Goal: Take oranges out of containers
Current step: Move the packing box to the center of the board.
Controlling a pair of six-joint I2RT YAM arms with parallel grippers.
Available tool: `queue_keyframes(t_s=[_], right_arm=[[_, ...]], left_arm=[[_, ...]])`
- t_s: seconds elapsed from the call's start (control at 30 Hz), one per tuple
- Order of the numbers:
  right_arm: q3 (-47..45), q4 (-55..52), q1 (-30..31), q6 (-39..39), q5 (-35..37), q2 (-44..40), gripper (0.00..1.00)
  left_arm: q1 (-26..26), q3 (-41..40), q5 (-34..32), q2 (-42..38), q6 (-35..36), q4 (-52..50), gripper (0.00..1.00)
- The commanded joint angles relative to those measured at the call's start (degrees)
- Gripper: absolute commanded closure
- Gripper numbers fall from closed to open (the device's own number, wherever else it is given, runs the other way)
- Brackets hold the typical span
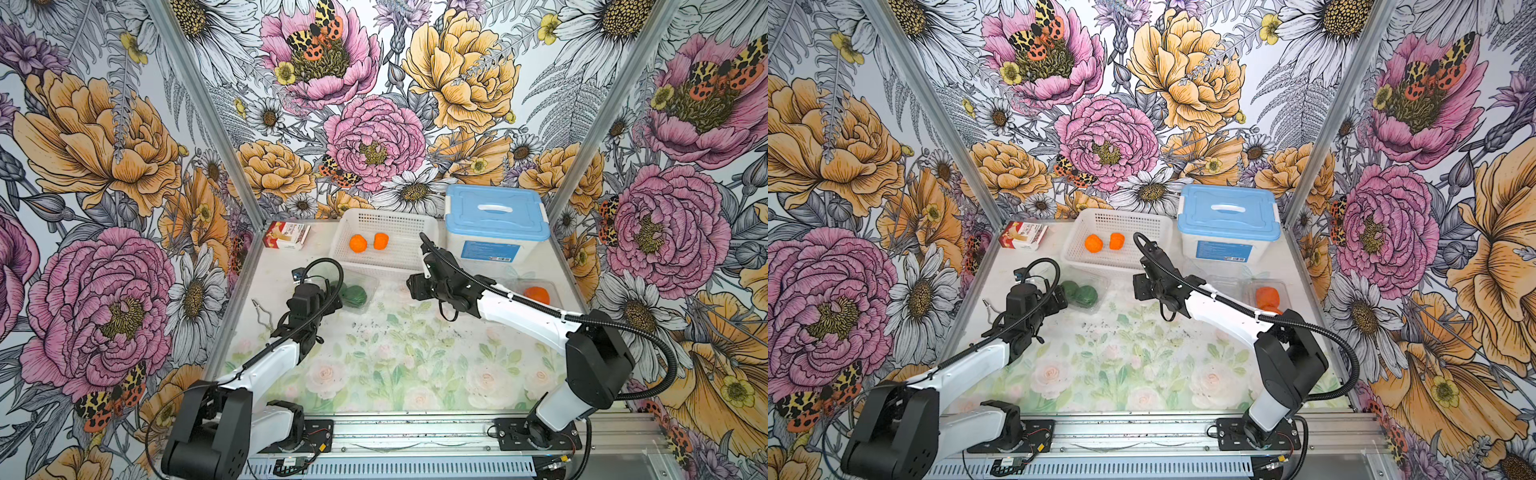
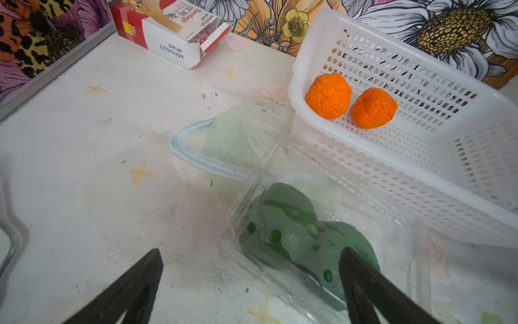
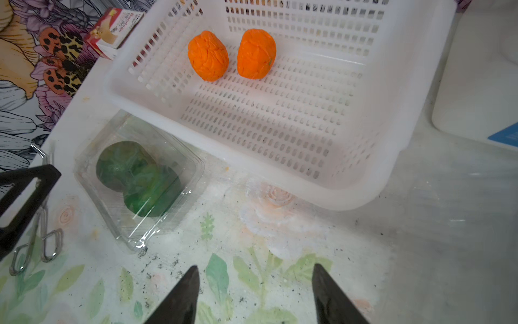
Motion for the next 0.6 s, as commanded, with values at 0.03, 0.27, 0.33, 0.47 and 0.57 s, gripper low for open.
queue_keyframes(t_s=[0.03,0.27,0.33,0.47,0.57], right_arm=[[-1.92,0.73,-0.13,0.7,0.15,0.11,0.37],[-4.51,0.77,-0.3,0.66,1.37,-2.06,0.37],[-5.18,0.7,-0.39,0.8,1.46,-2.9,0.37],[-7.15,0.76,-0.66,1.27,2.36,-5.26,0.37],[-8.76,0.72,-0.91,1.58,3.04,-7.05,0.37]], left_arm=[[-0.11,4.29,4.29,5.27,0.18,1.46,0.01],[-6.14,7.37,4.77,12.07,2.66,2.54,0.01],[-7.43,8.0,6.52,14.5,2.95,3.57,0.01],[-10.14,9.3,8.01,17.32,3.79,3.92,0.01],[-12.13,9.3,7.88,17.82,3.67,3.92,0.01]])
